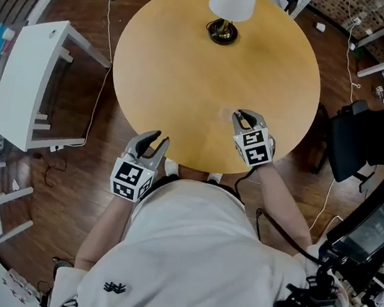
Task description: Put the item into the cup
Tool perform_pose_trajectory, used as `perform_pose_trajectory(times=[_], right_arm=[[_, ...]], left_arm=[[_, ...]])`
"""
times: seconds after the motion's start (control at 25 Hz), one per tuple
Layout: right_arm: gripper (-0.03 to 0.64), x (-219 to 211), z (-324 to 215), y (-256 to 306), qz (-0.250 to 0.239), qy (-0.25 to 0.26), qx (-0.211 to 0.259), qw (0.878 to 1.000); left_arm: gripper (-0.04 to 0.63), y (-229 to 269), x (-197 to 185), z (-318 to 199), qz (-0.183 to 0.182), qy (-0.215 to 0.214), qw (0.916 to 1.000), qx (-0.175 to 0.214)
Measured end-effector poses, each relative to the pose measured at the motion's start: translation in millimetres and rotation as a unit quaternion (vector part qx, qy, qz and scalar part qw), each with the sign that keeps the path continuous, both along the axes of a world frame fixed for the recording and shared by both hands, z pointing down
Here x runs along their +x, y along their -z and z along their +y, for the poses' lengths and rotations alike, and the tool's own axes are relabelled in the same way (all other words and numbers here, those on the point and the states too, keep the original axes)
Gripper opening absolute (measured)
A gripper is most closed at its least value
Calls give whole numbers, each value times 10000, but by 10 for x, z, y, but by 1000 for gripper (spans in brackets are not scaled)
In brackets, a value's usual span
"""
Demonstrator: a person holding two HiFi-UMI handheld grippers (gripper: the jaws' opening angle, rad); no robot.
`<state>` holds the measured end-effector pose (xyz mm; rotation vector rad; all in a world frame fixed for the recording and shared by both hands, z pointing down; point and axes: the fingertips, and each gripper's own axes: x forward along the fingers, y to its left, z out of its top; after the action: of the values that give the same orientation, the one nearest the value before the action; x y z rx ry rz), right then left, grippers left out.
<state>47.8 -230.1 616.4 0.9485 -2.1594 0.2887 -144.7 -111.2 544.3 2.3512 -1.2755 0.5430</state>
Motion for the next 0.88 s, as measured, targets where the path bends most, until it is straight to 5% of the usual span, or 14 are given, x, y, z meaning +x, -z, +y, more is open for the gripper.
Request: perform_pose_trajectory(times=[0.44, 0.88], right_arm=[[60, -350, -107, -380, 538, 534, 10, 9971], [92, -315, -74, -584, 808, 744, -224, 9937]], left_arm=[[81, -83, -491, 203, -81, 579, 9982, -103], [81, -45, -538, 319, -88, 708, 9973, -178]])
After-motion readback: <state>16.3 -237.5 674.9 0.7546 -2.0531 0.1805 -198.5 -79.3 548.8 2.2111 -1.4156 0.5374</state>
